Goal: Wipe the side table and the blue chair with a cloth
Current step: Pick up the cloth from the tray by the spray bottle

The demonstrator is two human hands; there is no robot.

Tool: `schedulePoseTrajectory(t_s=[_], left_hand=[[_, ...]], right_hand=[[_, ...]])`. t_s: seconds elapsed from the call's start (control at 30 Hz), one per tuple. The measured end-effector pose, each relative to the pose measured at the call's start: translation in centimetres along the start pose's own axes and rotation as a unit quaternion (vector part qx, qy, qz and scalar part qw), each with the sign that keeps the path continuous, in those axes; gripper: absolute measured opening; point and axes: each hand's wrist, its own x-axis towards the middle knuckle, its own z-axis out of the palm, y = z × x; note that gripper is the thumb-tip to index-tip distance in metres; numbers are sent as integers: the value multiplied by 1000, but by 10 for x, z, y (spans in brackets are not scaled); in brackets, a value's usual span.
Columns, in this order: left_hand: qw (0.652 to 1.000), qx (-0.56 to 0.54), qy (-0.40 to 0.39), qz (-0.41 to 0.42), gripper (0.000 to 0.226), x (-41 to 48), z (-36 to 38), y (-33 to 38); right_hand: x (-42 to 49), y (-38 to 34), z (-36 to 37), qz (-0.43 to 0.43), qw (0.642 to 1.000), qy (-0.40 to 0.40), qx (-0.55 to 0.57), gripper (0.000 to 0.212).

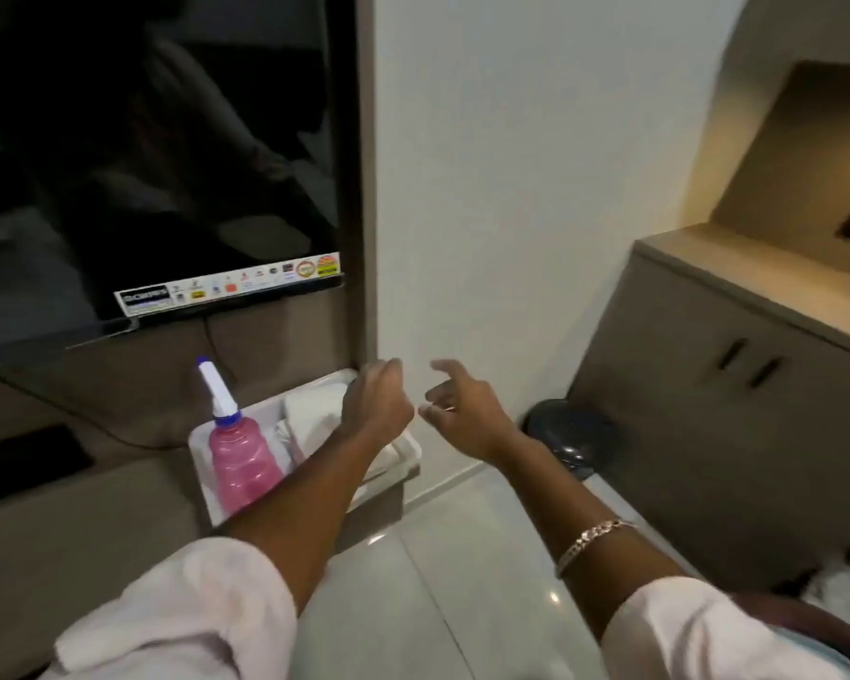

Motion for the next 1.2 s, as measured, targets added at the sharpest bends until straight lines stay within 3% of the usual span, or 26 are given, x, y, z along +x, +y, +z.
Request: schedulePoseTrajectory(t_s=[0.1, 0.17, 0.23, 0.3, 0.37, 0.43, 0.5, 0.6, 0.7, 0.8, 0.93, 1.07, 1.2], left_hand=[[982, 87, 12, -169, 41, 6, 17, -58], [958, 83, -53, -270, 57, 4, 28, -86], [939, 4, -89, -332, 68, 8, 38, -95], [919, -73, -78, -380, 69, 12, 47, -101], [885, -172, -25, -432, 61, 18, 50, -110], [826, -317, 39, -464, 56, 22, 49, -120], [776, -426, 87, -456, 60, 21, 43, -119], [743, -519, 122, -404, 62, 14, 28, -101], [713, -607, 92, -339, 62, 2, 4, -76], [726, -636, 18, -259, 62, -19, -14, -42], [757, -622, -140, -145, 64, -66, 5, 30], [780, -552, -288, -58, 63, -140, 75, 115], [765, -487, -420, 18, 63, -254, 163, 203]], right_hand=[[40, 2, 62, 43, 996, -78, -19, 57], [60, 9, 98, 71, 990, -107, -62, 56], [71, 18, 121, 92, 982, -132, -102, 56], [75, 26, 136, 101, 973, -158, -132, 56], [77, 35, 141, 118, 971, -162, -129, 53], [78, 42, 139, 126, 975, -150, -100, 49], [78, 44, 132, 134, 980, -135, -53, 43], [71, 36, 114, 145, 985, -69, 61, 31], [56, 29, 82, 171, 965, 1, 198, 27], [21, 34, 36, 223, 908, 35, 352, 42], [-75, 67, -31, 214, 782, 98, 577, 41], [-212, 118, -80, 251, 756, 269, 542, 41], [-373, 170, -114, 334, 707, 436, 446, 36]])
